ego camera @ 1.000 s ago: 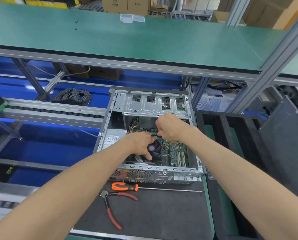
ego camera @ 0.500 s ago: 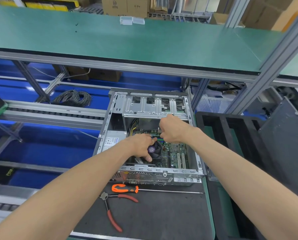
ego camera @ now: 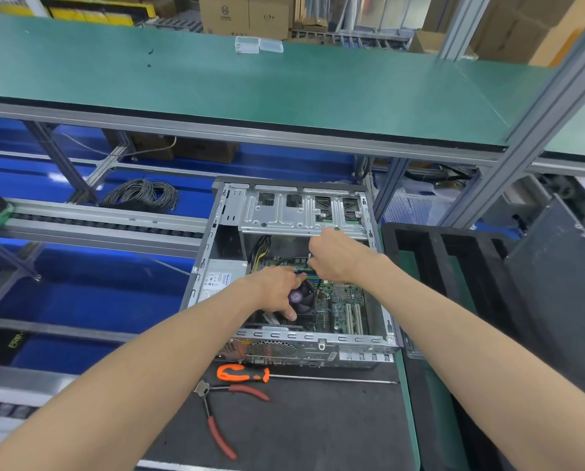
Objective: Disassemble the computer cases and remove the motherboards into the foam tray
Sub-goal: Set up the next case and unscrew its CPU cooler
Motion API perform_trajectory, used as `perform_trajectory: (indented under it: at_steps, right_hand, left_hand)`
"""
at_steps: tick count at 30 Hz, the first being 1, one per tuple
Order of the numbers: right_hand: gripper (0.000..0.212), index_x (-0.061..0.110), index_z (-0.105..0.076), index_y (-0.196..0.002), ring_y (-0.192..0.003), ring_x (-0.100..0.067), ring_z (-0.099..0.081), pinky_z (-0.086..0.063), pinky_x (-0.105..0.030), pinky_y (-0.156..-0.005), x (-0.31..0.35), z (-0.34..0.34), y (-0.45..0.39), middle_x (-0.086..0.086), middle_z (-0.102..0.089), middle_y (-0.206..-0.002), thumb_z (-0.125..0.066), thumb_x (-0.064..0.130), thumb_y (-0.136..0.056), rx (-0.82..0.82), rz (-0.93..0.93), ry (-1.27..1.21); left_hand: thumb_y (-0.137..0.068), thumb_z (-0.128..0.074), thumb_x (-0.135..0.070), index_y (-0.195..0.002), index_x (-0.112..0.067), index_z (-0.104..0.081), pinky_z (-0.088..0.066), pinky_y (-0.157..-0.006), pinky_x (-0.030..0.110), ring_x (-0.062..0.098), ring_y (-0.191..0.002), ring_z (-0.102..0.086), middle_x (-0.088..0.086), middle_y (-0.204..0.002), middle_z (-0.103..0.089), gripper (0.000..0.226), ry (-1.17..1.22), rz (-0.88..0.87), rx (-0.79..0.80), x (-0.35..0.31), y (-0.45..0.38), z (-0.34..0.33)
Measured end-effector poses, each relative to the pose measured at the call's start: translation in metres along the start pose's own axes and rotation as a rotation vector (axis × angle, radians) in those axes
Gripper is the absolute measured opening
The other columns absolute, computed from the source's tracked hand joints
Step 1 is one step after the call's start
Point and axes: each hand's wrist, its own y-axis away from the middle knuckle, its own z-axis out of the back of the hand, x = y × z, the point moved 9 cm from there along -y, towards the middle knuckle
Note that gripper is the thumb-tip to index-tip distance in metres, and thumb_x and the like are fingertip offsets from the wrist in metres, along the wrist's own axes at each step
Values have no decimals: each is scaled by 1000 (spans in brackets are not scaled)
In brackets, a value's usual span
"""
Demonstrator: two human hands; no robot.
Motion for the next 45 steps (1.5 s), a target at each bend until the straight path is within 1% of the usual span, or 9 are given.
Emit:
perform_trajectory:
  at_steps: [8, 13, 17, 23, 28, 32, 37, 40, 45]
  right_hand:
    - [23, 15, -73, -89, -75, -18, -53, -44, -28, -67, 11, 2, 2, -1, -66, -85, -59, 1, -77, -5, 154, -95]
    - [42, 10, -50, -73, -65, -27, -46, -43, -35, -60, -12, 6, 4, -7, -48, -73, -51, 44, -97, -128, -90, 2]
    - [43, 14, -35, -60, -68, -32, -52, -42, -35, -59, -9, 0, 5, -9, -47, -69, -58, 24, -96, -40, -34, -36]
    - [20, 13, -72, -87, -79, -17, -47, -40, -30, -66, 13, 3, 9, 4, -53, -86, -60, -2, -81, 15, 183, -2]
    - [28, 7, -55, -99, -73, -30, -51, -42, -36, -59, -6, 7, 11, -8, -48, -82, -54, 34, -96, -111, 3, -12]
    - [36, 11, -37, -66, -68, -29, -49, -41, -36, -57, -3, 2, 8, -16, -56, -84, -55, 20, -97, -29, 12, 14]
    - [19, 12, -70, -90, -81, -18, -43, -38, -32, -67, 13, 4, 13, 2, -50, -89, -61, -3, -81, 12, 201, 14]
    - [6, 9, -62, -87, -74, -22, -48, -42, -34, -63, 8, 8, 15, -2, -54, -82, -61, 9, -81, -38, 167, 0]
    - [38, 15, -33, -65, -63, -28, -47, -31, -32, -49, -2, 1, 11, -4, -37, -67, -57, 20, -94, -17, 47, 10]
  left_hand:
    - [-85, -71, -52, -150, -7, -35, -40, -103, 39, 32, -130, -47, 13, -144, -44, 87, 34, 11, -8, -2, 3, 3]
    - [-86, -71, -53, -155, -6, -25, -38, -105, 39, 33, -136, -42, 15, -151, -39, 96, 22, 5, -9, -2, 2, 4]
    - [-85, -71, -54, -158, -8, -17, -40, -104, 38, 34, -133, -45, 15, -147, -42, 102, 6, 9, 1, -2, 1, 1]
    - [-87, -71, -51, -152, -3, -31, -37, -102, 36, 31, -133, -44, 15, -145, -45, 90, 48, 17, -6, -2, 2, 3]
    - [-87, -71, -51, -153, -3, -28, -36, -104, 37, 29, -138, -39, 14, -147, -45, 92, 25, 8, -14, -2, 1, 3]
    - [-87, -70, -53, -158, -5, -16, -35, -105, 37, 29, -141, -36, 13, -150, -42, 101, 0, 11, -15, -2, 1, 2]
    - [-88, -69, -51, -152, -3, -30, -34, -106, 35, 27, -140, -37, 11, -151, -41, 89, 18, 16, -10, -3, 3, 6]
    - [-89, -67, -51, -155, -4, -24, -33, -107, 34, 27, -140, -37, 12, -152, -39, 93, -8, 15, -18, -6, 5, 8]
    - [-91, -65, -52, -158, -5, -12, -31, -109, 34, 27, -143, -34, 10, -155, -37, 98, -47, 15, -17, -9, 7, 6]
